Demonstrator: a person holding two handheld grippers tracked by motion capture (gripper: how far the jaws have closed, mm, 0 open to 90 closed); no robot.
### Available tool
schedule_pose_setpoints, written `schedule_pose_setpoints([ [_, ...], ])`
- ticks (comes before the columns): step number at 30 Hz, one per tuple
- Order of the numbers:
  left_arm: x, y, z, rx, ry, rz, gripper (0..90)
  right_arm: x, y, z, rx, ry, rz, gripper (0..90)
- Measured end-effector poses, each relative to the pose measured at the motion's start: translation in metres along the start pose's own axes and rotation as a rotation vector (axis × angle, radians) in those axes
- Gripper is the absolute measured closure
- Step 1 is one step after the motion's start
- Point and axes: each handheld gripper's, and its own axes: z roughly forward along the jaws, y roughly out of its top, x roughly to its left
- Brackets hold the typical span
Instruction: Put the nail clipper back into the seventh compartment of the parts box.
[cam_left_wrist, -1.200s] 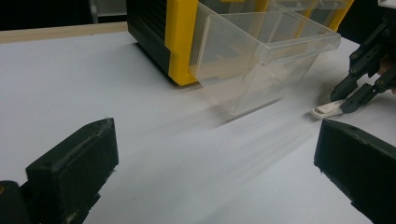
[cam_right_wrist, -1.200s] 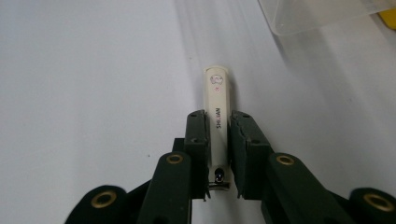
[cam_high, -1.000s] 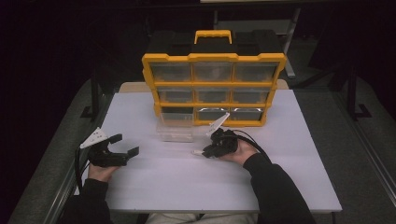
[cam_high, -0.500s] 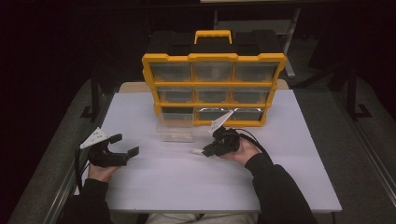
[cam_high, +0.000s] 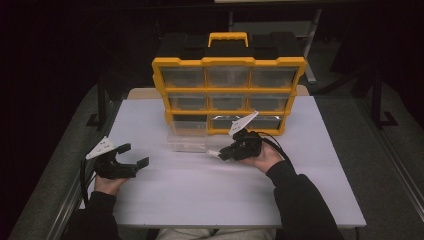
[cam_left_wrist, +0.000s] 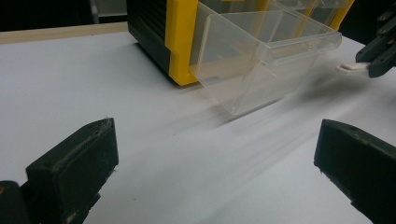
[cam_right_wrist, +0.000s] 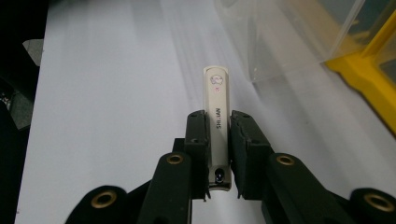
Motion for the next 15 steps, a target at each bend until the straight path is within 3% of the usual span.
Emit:
schedule_pose_setpoints([
  [15, 0.0, 0.0, 0.0, -0.001, -0.001, 0.001, 0.0, 0.0, 0.009, -0.014, -0.043, -0.06, 0.031, 76.1],
])
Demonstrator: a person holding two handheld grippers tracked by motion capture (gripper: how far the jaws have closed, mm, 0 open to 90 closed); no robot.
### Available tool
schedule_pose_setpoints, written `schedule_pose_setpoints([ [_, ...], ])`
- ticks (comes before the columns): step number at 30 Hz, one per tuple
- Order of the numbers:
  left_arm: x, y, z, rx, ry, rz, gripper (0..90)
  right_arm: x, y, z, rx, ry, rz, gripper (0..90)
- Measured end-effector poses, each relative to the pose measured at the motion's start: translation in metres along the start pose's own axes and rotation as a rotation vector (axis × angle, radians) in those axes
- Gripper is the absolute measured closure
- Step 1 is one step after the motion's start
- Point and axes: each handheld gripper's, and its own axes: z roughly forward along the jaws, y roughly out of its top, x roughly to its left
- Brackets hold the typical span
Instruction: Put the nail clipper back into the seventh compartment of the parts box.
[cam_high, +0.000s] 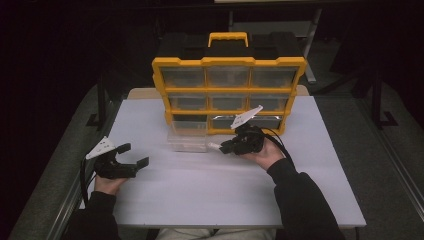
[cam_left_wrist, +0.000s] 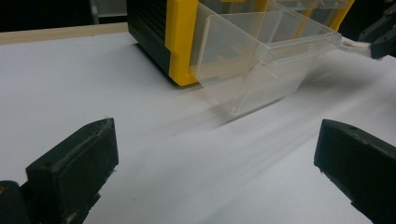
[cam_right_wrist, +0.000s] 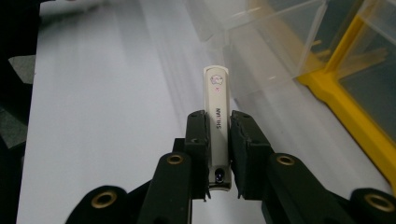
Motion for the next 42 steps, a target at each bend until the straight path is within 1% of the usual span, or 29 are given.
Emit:
schedule_pose_setpoints([
  [3, 0.0, 0.0, 0.0, -0.001, 0.001, -0.001, 0.0, 0.001, 0.004, -0.004, -0.018, -0.017, 0.0, 76.1],
  [5, 0.0, 0.0, 0.0, -0.001, 0.0, 0.0, 0.0, 0.0, 0.006, -0.006, -0.034, -0.023, 0.01, 76.1],
  [8, 0.0, 0.0, 0.0, -0.001, 0.0, 0.0, 0.0, 0.0, 0.008, -0.008, -0.042, -0.034, 0.011, 76.1],
  [12, 0.0, 0.0, 0.0, -0.001, 0.0, 0.0, 0.0, 0.0, 0.012, -0.011, -0.058, -0.039, 0.022, 76.1],
  [18, 0.0, 0.0, 0.0, -0.001, 0.0, 0.0, 0.0, 0.001, 0.019, -0.013, -0.068, -0.052, 0.018, 76.1],
  [21, 0.0, 0.0, 0.0, -0.001, 0.0, 0.0, 0.0, 0.0, 0.024, -0.015, -0.088, -0.054, 0.017, 76.1],
  [30, 0.0, 0.0, 0.0, 0.0, -0.002, 0.002, 0.0, 0.0, 0.035, -0.014, -0.088, -0.065, 0.018, 76.1],
  [33, -0.001, 0.0, 0.001, 0.002, -0.002, 0.003, 0.0, -0.001, 0.04, -0.013, -0.102, -0.067, 0.021, 76.1],
  [34, -0.001, 0.0, 0.001, 0.001, -0.002, 0.002, 0.0, -0.001, 0.041, -0.013, -0.1, -0.066, 0.029, 76.1],
  [35, -0.001, 0.0, 0.001, 0.001, -0.002, 0.003, 0.0, -0.001, 0.044, -0.011, -0.098, -0.073, 0.025, 76.1],
  [39, 0.0, 0.0, 0.0, 0.001, -0.001, 0.003, 0.0, -0.001, 0.048, -0.01, -0.096, -0.072, 0.029, 76.1],
  [40, 0.0, 0.0, 0.0, 0.001, -0.001, 0.005, 0.0, -0.001, 0.052, -0.007, -0.084, -0.075, 0.034, 76.1],
  [42, 0.0, 0.0, 0.0, 0.001, -0.002, 0.005, 0.0, -0.001, 0.055, -0.005, -0.079, -0.076, 0.037, 76.1],
])
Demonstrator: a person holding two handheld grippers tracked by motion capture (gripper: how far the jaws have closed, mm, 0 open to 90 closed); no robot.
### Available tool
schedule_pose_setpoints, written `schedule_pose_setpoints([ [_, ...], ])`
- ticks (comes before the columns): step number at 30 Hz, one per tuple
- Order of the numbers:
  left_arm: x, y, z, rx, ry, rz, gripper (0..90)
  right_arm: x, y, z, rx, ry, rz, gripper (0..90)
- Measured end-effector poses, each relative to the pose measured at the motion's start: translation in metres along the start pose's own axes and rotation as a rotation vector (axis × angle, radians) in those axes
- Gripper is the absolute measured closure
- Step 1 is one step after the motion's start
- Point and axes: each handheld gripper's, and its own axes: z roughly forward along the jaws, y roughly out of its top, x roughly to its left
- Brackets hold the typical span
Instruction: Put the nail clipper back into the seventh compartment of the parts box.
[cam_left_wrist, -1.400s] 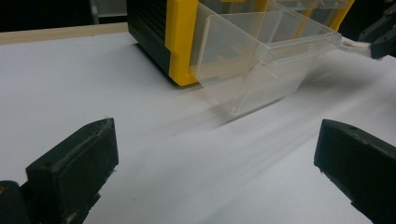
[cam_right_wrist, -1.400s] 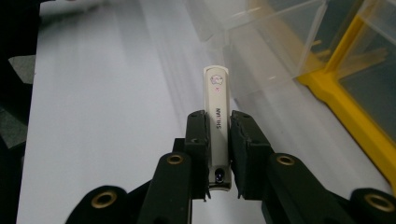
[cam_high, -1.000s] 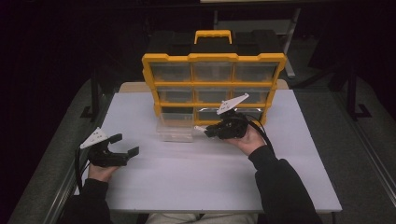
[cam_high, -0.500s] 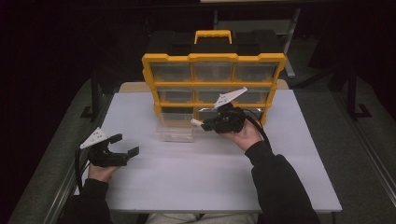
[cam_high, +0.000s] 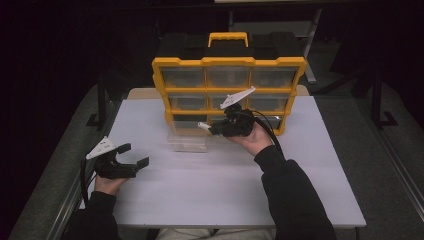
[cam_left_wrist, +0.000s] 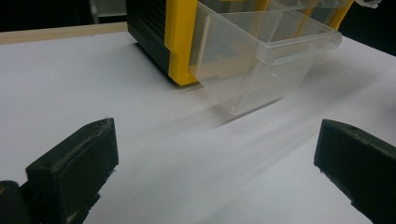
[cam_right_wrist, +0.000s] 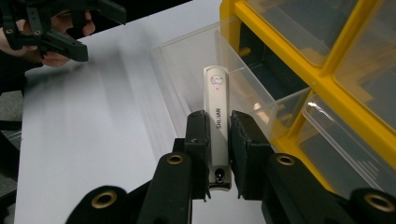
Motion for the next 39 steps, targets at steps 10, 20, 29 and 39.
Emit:
schedule_pose_setpoints([
  [10, 0.0, -0.001, 0.002, 0.008, -0.007, -0.003, 0.0, 0.001, 0.011, 0.015, -0.003, -0.008, 0.027, 76.1],
  [20, 0.0, 0.0, 0.002, 0.005, -0.008, -0.002, 0.0, 0.005, 0.026, 0.029, -0.014, -0.031, 0.039, 76.1],
  [29, 0.0, 0.0, 0.003, 0.005, -0.011, 0.0, 0.0, 0.008, 0.036, 0.048, -0.022, -0.017, 0.055, 76.1],
  [39, 0.0, 0.0, 0.003, 0.005, -0.012, -0.001, 0.0, 0.007, 0.043, 0.07, -0.021, -0.019, 0.09, 50.6],
])
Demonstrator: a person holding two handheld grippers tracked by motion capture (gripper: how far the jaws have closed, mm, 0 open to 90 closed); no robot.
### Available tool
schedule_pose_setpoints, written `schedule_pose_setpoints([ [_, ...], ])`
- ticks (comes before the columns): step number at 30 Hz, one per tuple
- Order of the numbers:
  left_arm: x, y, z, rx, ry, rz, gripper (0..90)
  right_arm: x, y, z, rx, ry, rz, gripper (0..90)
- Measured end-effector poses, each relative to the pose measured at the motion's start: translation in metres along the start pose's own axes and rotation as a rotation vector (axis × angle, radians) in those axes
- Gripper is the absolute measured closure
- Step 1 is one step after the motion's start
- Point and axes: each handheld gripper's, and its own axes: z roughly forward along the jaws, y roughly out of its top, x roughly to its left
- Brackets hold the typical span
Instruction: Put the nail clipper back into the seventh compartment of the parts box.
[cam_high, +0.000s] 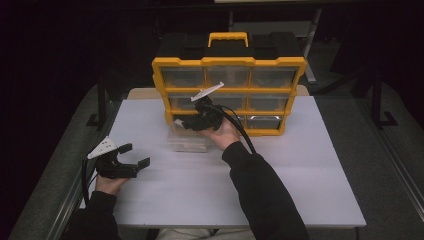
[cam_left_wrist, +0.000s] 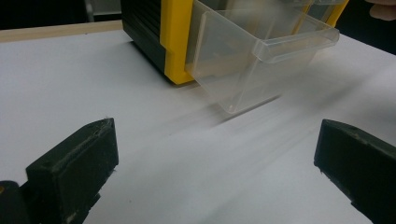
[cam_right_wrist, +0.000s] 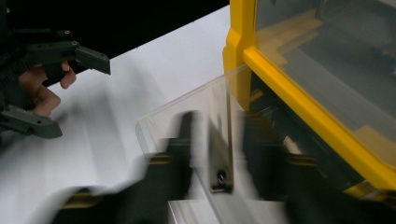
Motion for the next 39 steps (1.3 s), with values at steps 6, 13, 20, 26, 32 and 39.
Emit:
schedule_pose_setpoints([
  [6, 0.0, 0.0, 0.0, -0.001, 0.0, -0.001, 0.0, -0.003, -0.005, 0.001, 0.014, -0.022, 0.01, 21.4],
  [13, 0.0, 0.0, 0.0, -0.001, -0.001, 0.0, 0.0, -0.006, -0.01, -0.003, 0.0, -0.058, 0.022, 0.0],
  [20, 0.0, 0.0, 0.0, -0.001, 0.0, 0.004, 0.0, -0.009, -0.017, -0.011, -0.014, -0.069, 0.024, 0.0],
  [26, -0.001, 0.0, 0.0, 0.002, -0.005, 0.005, 0.0, -0.013, -0.024, -0.022, -0.038, -0.046, 0.037, 0.0],
  [32, -0.001, 0.0, 0.0, 0.0, -0.001, 0.003, 0.0, -0.018, -0.031, -0.034, -0.076, -0.028, 0.052, 0.0],
  [39, -0.001, 0.0, 0.0, -0.001, -0.002, 0.005, 0.0, -0.021, -0.037, -0.044, -0.084, -0.035, 0.057, 0.0],
])
